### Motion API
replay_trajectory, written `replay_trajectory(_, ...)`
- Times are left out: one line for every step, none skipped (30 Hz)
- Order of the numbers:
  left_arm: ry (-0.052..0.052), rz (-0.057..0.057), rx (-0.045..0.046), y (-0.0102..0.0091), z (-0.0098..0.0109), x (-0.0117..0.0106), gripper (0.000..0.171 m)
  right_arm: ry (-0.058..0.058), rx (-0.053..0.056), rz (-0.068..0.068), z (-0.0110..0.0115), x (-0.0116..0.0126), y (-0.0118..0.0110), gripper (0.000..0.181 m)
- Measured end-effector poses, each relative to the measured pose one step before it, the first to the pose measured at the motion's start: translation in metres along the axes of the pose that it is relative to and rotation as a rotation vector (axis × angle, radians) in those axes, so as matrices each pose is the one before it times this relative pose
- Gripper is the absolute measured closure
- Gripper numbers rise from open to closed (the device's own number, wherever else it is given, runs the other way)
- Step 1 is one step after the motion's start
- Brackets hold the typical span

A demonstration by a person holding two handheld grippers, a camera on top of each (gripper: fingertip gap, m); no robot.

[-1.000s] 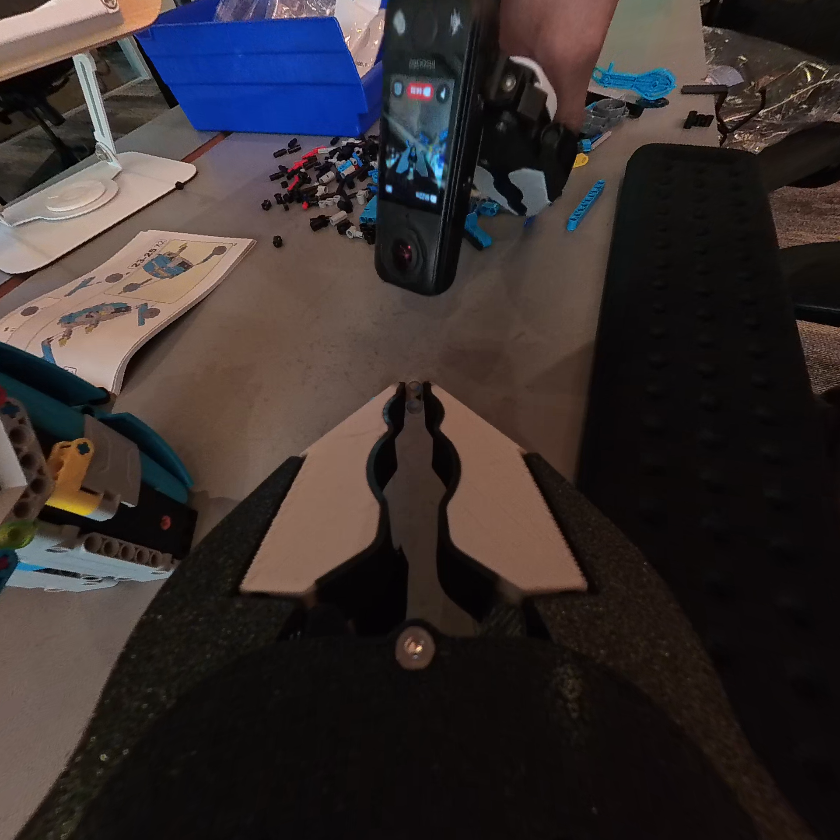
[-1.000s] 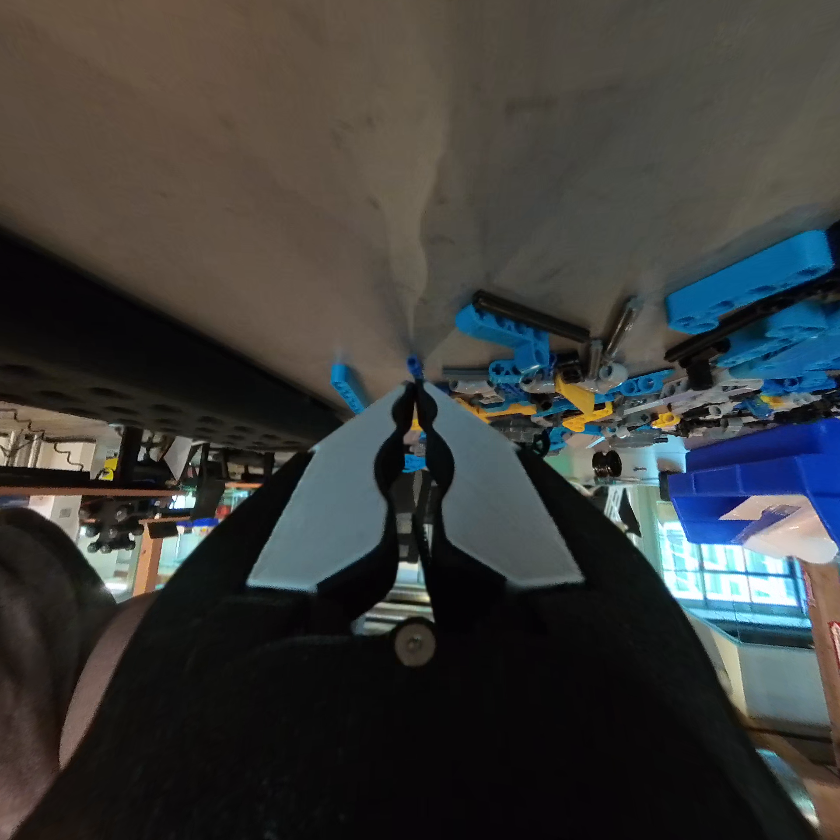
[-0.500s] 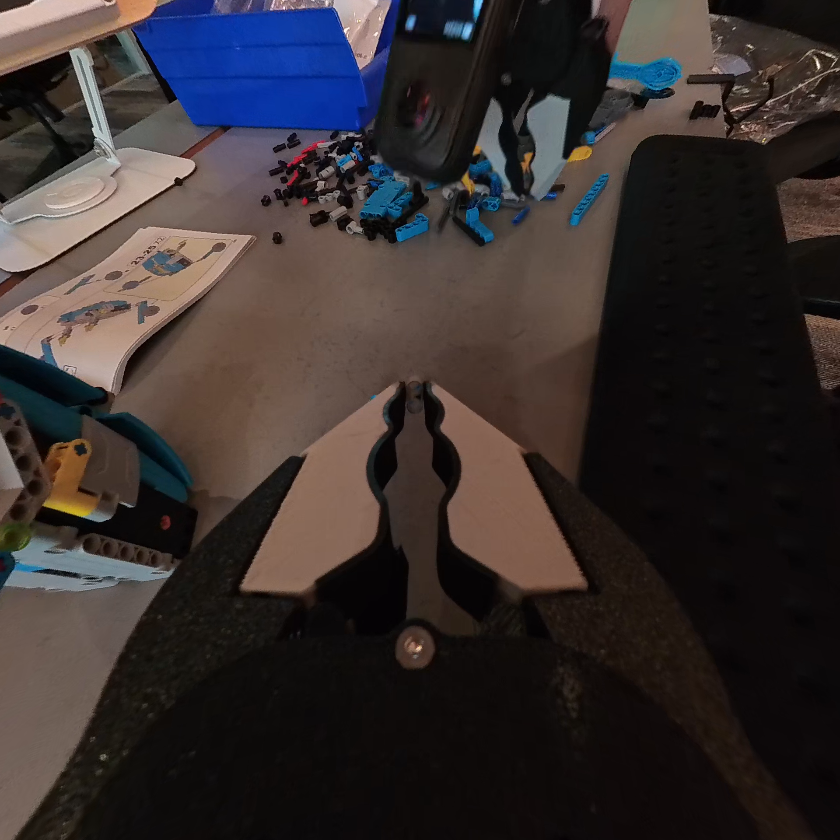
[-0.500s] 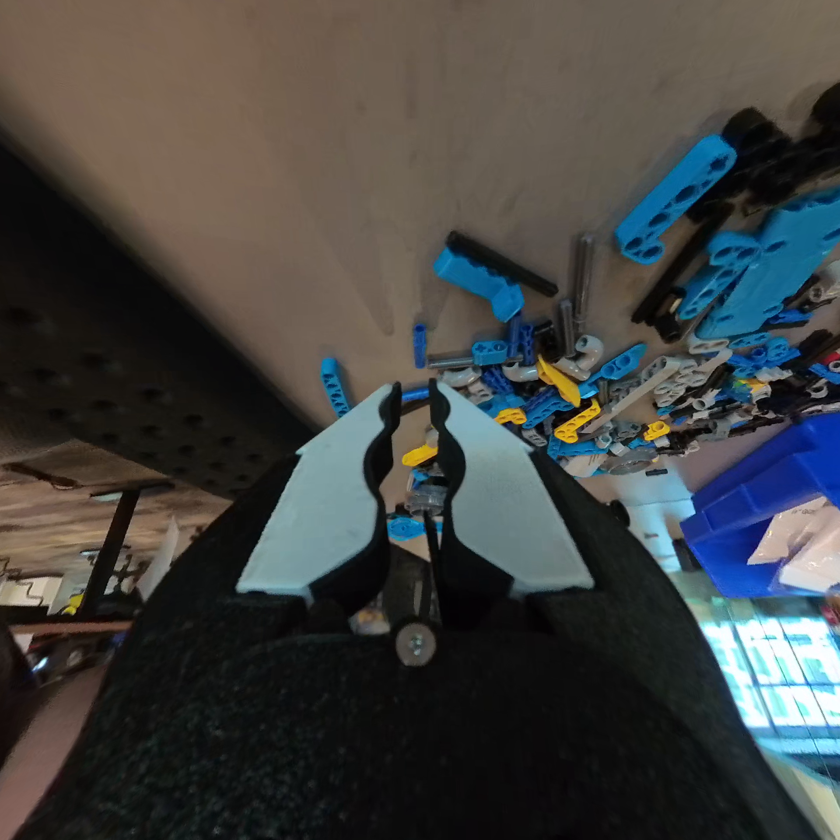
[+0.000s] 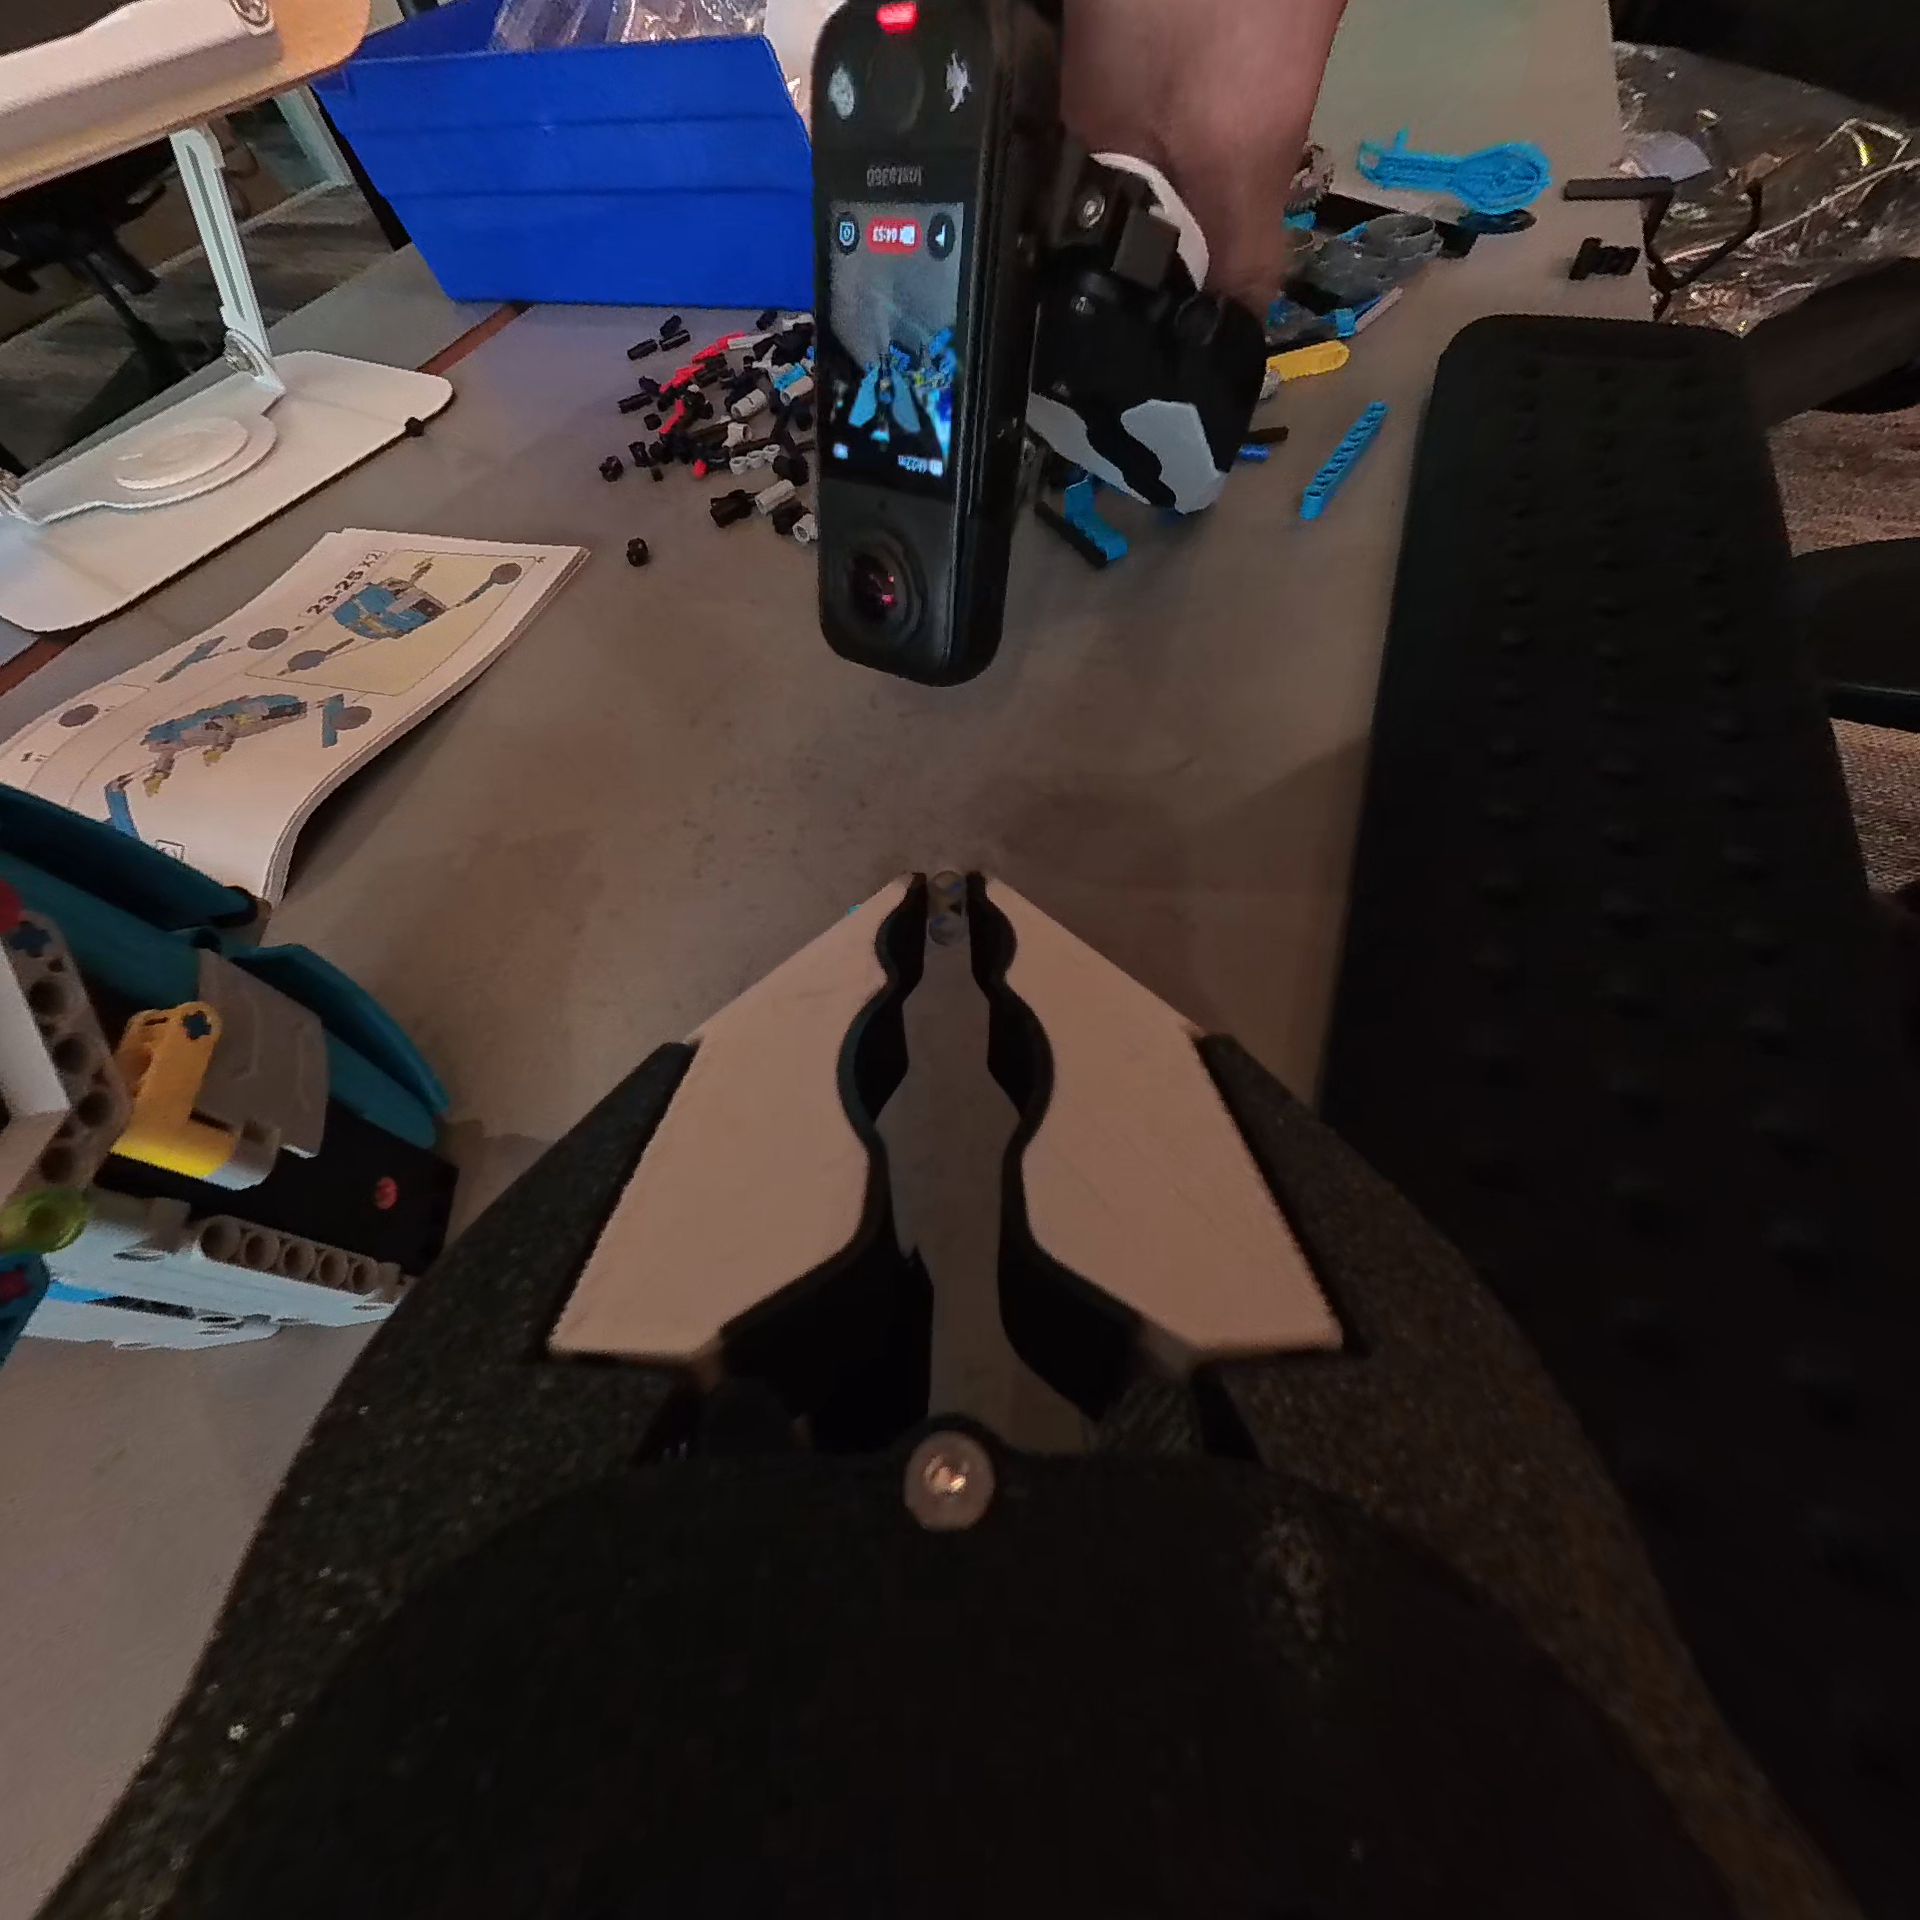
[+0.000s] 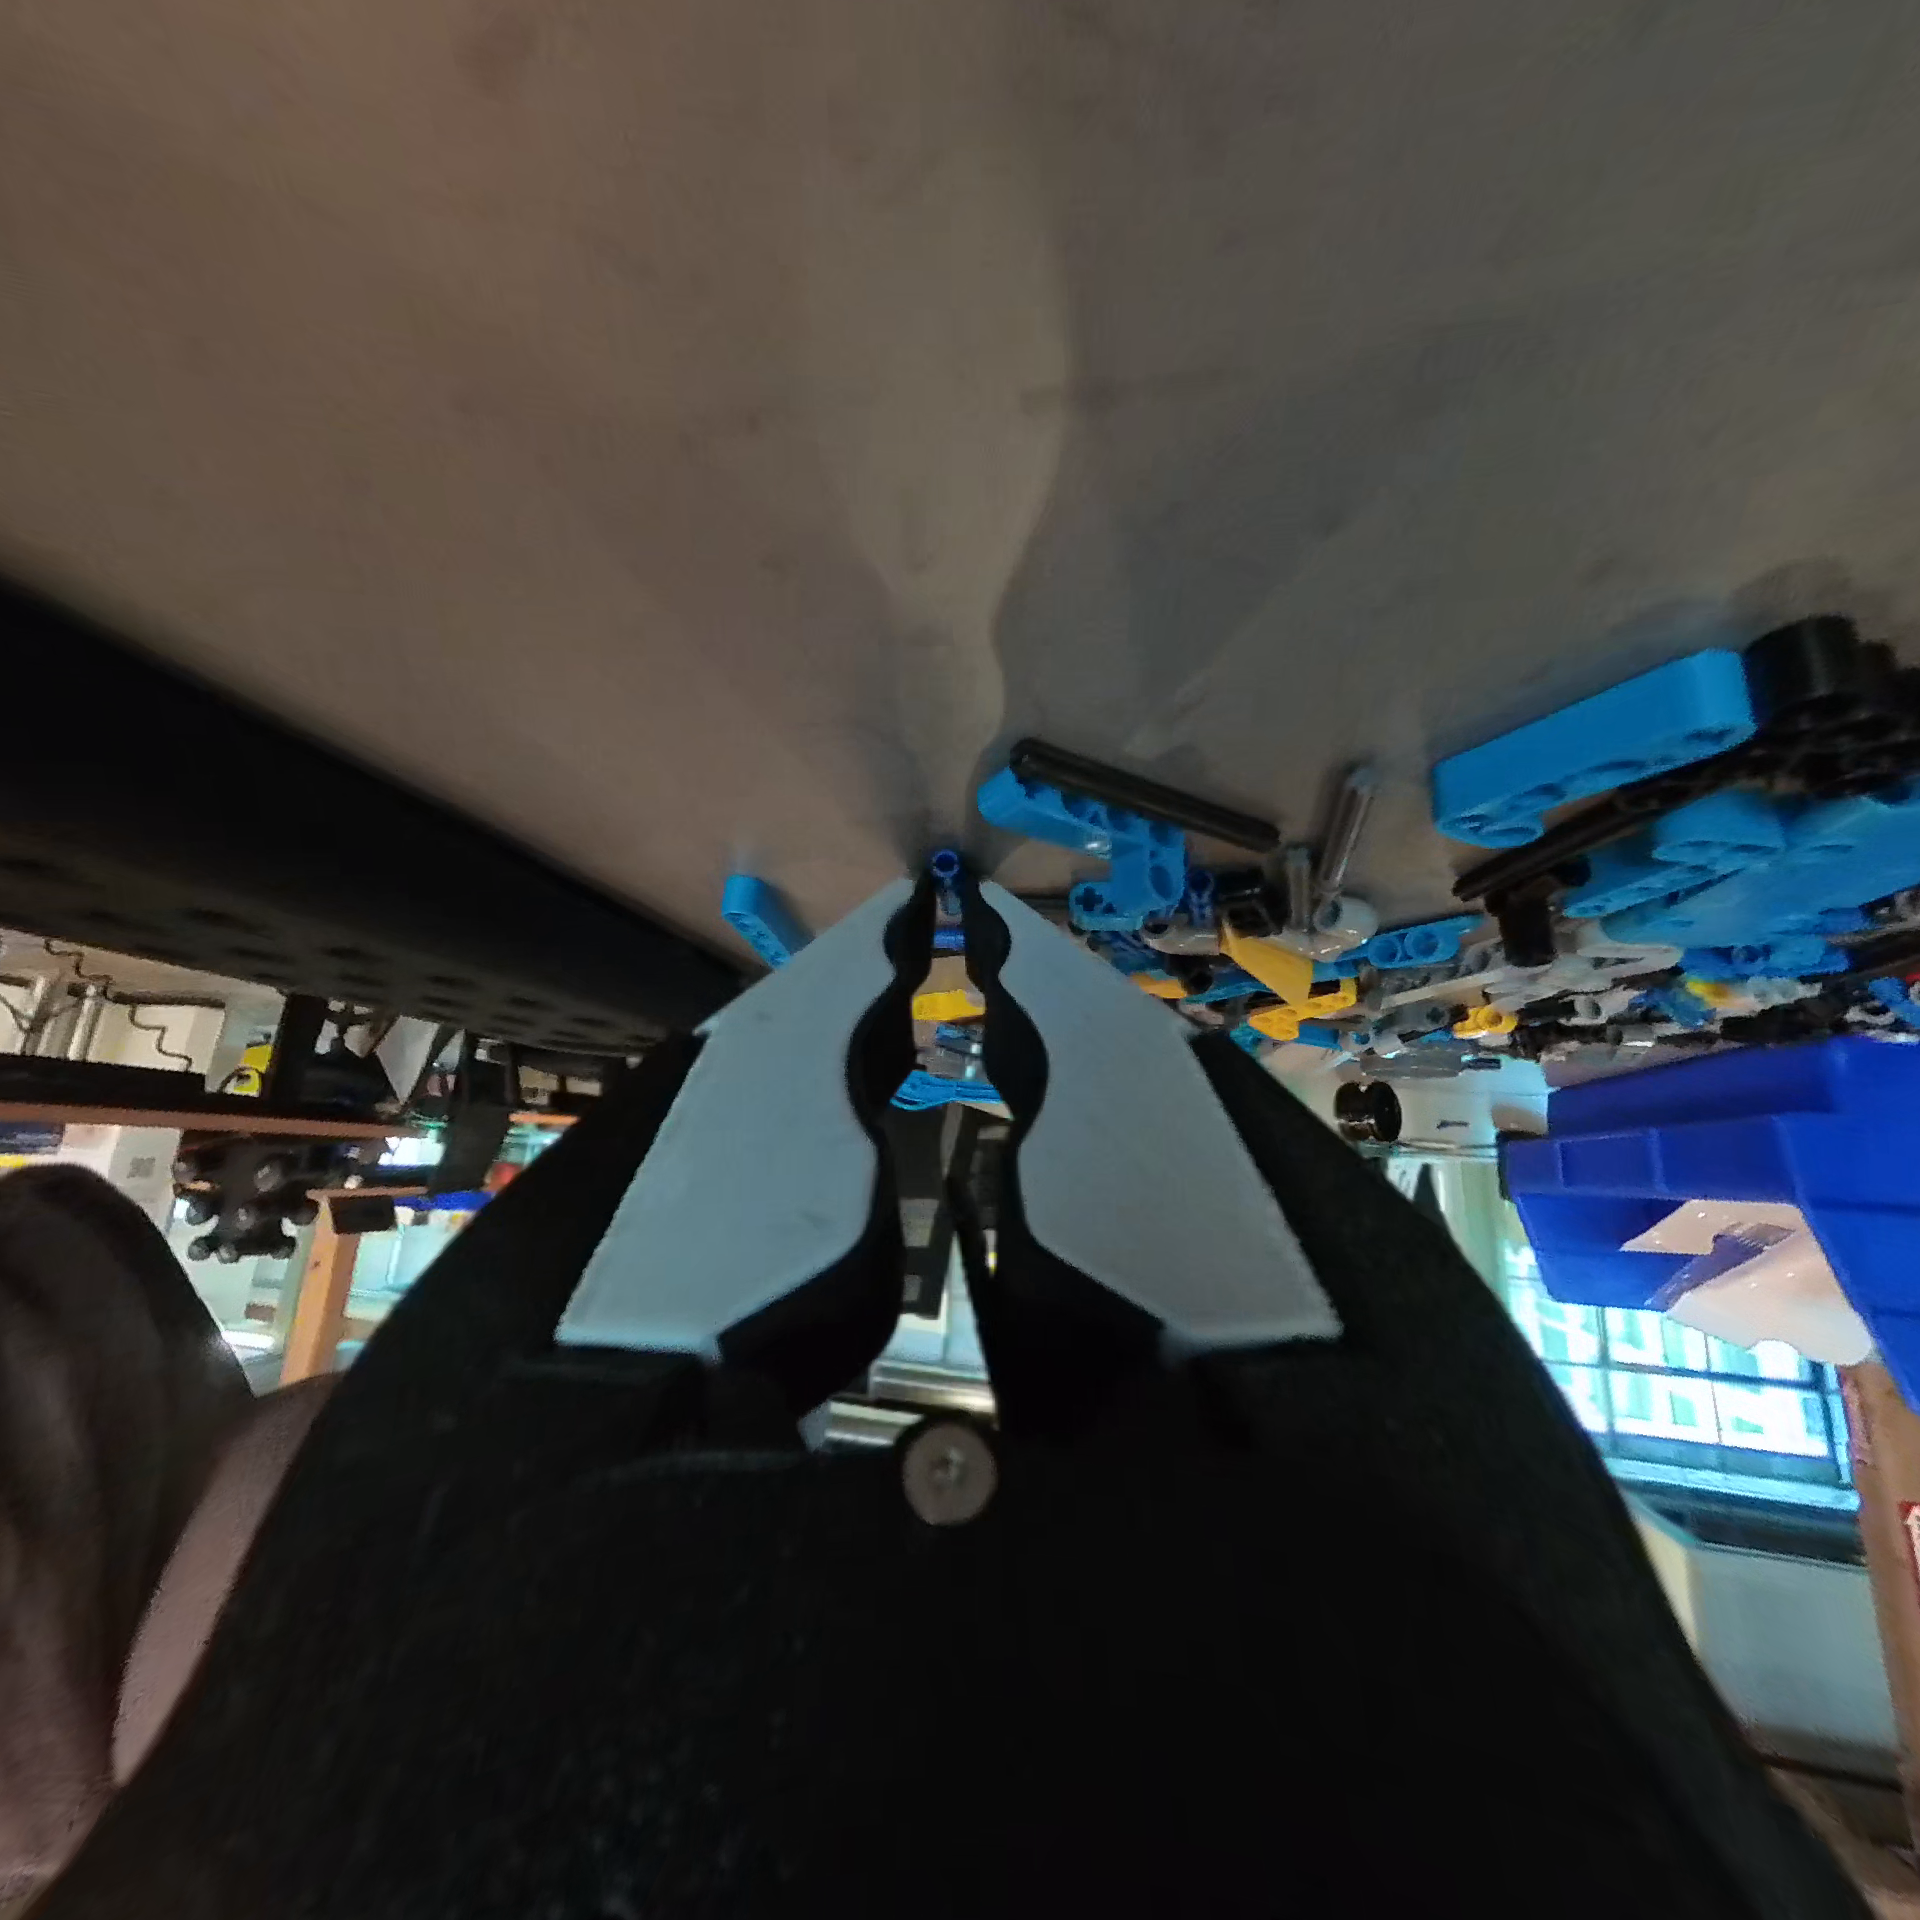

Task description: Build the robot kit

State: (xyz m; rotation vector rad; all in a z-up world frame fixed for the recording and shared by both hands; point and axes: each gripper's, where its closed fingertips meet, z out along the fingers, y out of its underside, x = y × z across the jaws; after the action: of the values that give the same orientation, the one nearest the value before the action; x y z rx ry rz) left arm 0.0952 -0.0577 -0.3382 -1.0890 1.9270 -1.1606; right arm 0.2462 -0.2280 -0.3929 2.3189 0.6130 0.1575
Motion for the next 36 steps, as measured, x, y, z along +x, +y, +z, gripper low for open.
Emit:
replay_trajectory(-0.0014, 0.0003, 0.00218, -0.00021, -0.00030, -0.00022, 0.164, 0.0004, 0.0062, -0.0177, -0.00019, 0.00011, -0.00004, 0.178)
replay_trajectory(-0.0013, -0.0010, 0.00318, -0.00051, -0.00035, -0.00023, 0.164, -0.0002, 0.0222, -0.0128, -0.00077, 0.00004, -0.00052, 0.177)
replay_trajectory(-0.0023, -0.0023, 0.00488, -0.00079, -0.00055, -0.00060, 0.164, -0.0066, 0.0556, -0.0055, -0.00304, -0.00040, -0.00243, 0.177)
replay_trajectory(-0.0040, -0.0037, 0.00901, -0.00154, -0.00082, -0.00099, 0.164, -0.0212, 0.1138, 0.0002, -0.00906, -0.00271, -0.00884, 0.177)
replay_trajectory(-0.0031, -0.0078, 0.01460, -0.00252, -0.00115, -0.00114, 0.164, -0.0272, 0.1554, -0.0018, -0.01454, -0.00590, -0.01322, 0.177)
replay_trajectory(-0.0016, -0.0157, 0.02210, -0.00405, -0.00153, -0.00113, 0.164, -0.0334, 0.1816, -0.0091, -0.01727, -0.01007, -0.01797, 0.177)
replay_trajectory(0.0019, -0.0224, 0.02970, -0.00566, -0.00173, -0.00086, 0.164, -0.0134, 0.2029, -0.0332, -0.01684, -0.01045, -0.02441, 0.177)
replay_trajectory(0.0047, -0.0248, 0.03314, -0.00642, -0.00178, -0.00038, 0.164, 0.0254, 0.2172, -0.0609, -0.01389, -0.00667, -0.03047, 0.177)
replay_trajectory(0.0059, -0.0217, 0.03184, -0.00623, -0.00154, 0.00033, 0.164, 0.0224, 0.2156, -0.0485, -0.00860, -0.00593, -0.03183, 0.177)
replay_trajectory(0.0047, -0.0124, 0.02714, -0.00539, -0.00146, 0.00082, 0.164, 0.0185, 0.2002, -0.0289, -0.00293, -0.00467, -0.02893, 0.177)
replay_trajectory(-0.0021, 0.0005, 0.02504, -0.00482, -0.00172, 0.00035, 0.164, -0.0064, 0.1636, -0.0195, 0.00199, -0.00720, -0.02111, 0.177)
replay_trajectory(-0.0064, 0.0091, 0.02232, -0.00420, -0.00195, -0.00001, 0.164, -0.0027, 0.1043, -0.0052, 0.00480, -0.00500, -0.01053, 0.177)
replay_trajectory(-0.0058, 0.0087, 0.01390, -0.00256, -0.00166, -0.00027, 0.164, 0.0334, 0.0697, 0.0037, 0.00498, 0.00262, -0.00517, 0.177)
replay_trajectory(-0.0054, 0.0049, 0.00962, -0.00168, -0.00141, -0.00062, 0.164, 0.0179, 0.0625, 0.0036, 0.00366, 0.00084, -0.00414, 0.177)
replay_trajectory(-0.0007, 0.0033, 0.01376, -0.00253, -0.00144, 0.00004, 0.164, -0.0067, 0.0566, 0.0052, 0.00234, -0.00223, -0.00391, 0.176)
replay_trajectory(0.0093, 0.0022, 0.01743, -0.00305, -0.00137, 0.00159, 0.165, 0.0056, 0.0540, 0.0078, 0.00146, 0.00041, -0.00421, 0.176)
replay_trajectory(0.0084, 0.0021, 0.01358, -0.00247, -0.00083, 0.00170, 0.165, 0.0032, 0.0345, 0.0106, 0.00157, 0.00093, -0.00210, 0.176)
replay_trajectory(0.0023, 0.0068, 0.00825, -0.00165, -0.00045, 0.00085, 0.164, -0.0010, 0.0118, 0.0036, 0.00194, 0.00037, 0.00086, 0.176)
replay_trajectory(0.0068, 0.0093, 0.00644, -0.00126, -0.00029, 0.00185, 0.165, 0.0137, 0.0072, -0.0100, 0.00196, 0.00212, 0.00113, 0.176)
replay_trajectory(0.0092, 0.0065, 0.00460, -0.00076, 0.00003, 0.00208, 0.165, 0.0112, 0.0098, -0.0116, 0.00146, 0.00138, 0.00031, 0.176)
replay_trajectory(0.0059, 0.0038, -0.00022, 0.00005, 0.00035, 0.00149, 0.165, -0.0128, 0.0023, 0.0008, 0.00145, -0.00172, 0.00090, 0.176)
replay_trajectory(0.0040, 0.0036, -0.00540, 0.00098, 0.00082, 0.00107, 0.164, -0.0056, -0.0054, -0.0003, 0.00133, -0.00060, 0.00140, 0.176)
replay_trajectory(0.0041, 0.0029, -0.00963, 0.00191, 0.00110, 0.00087, 0.164, 0.0100, -0.0057, -0.0160, 0.00082, 0.00090, 0.00148, 0.176)
replay_trajectory(0.0035, 0.0022, -0.01080, 0.00217, 0.00104, 0.00061, 0.164, 0.0088, -0.0083, -0.0182, 0.00069, 0.00031, 0.00127, 0.176)
replay_trajectory(0.0038, 0.0029, -0.01258, 0.00247, 0.00111, 0.00051, 0.164, 0.0109, 0.0037, -0.0168, 0.00018, 0.00009, -0.00090, 0.176)
replay_trajectory(0.0034, 0.0044, -0.01337, 0.00275, 0.00105, 0.00048, 0.164, -0.0022, -0.0013, -0.0194, 0.00040, -0.00263, -0.00079, 0.176)
replay_trajectory(0.0034, 0.0061, -0.01035, 0.00219, 0.00072, 0.00041, 0.164, 0.0173, -0.0213, -0.0301, 0.00097, -0.00033, 0.00180, 0.176)
replay_trajectory(0.0030, 0.0045, -0.00585, 0.00120, 0.00021, 0.00029, 0.164, 0.0219, -0.0228, -0.0422, 0.00077, -0.00020, 0.00198, 0.176)
replay_trajectory(0.0040, -0.0009, -0.00087, 0.00020, 0.00017, 0.00040, 0.165, 0.0218, -0.0170, -0.0356, 0.00077, -0.00001, 0.00118, 0.176)
replay_trajectory(0.0078, -0.0047, 0.00000, 0.00009, 0.00022, 0.00097, 0.165, 0.0159, -0.0143, -0.0266, 0.00097, -0.00062, 0.00048, 0.176)
replay_trajectory(0.0086, -0.0049, -0.00537, 0.00090, 0.00058, 0.00115, 0.165, 0.0189, -0.0216, -0.0317, 0.00125, -0.00023, 0.00169, 0.176)
replay_trajectory(0.0015, 0.0013, -0.01250, 0.00225, 0.00071, 0.00011, 0.165, 0.0285, -0.0237, -0.0403, 0.00161, 0.00016, 0.00212, 0.177)
replay_trajectory(-0.0027, 0.0103, -0.01660, 0.00300, 0.00070, -0.00031, 0.165, 0.0329, -0.0243, -0.0445, 0.00127, 0.00064, 0.00243, 0.177)
replay_trajectory(-0.0014, 0.0121, -0.01515, 0.00280, 0.00056, -0.00009, 0.165, 0.0318, -0.0238, -0.0427, 0.00108, 0.00041, 0.00225, 0.177)
replay_trajectory(0.0034, 0.0048, -0.01369, 0.00267, 0.00055, 0.00027, 0.165, 0.0297, -0.0178, -0.0399, 0.00090, 0.00004, 0.00175, 0.177)
replay_trajectory(0.0081, -0.0066, -0.01383, 0.00286, 0.00071, 0.00017, 0.165, 0.0240, -0.0185, -0.0352, 0.00099, -0.00044, 0.00236, 0.177)
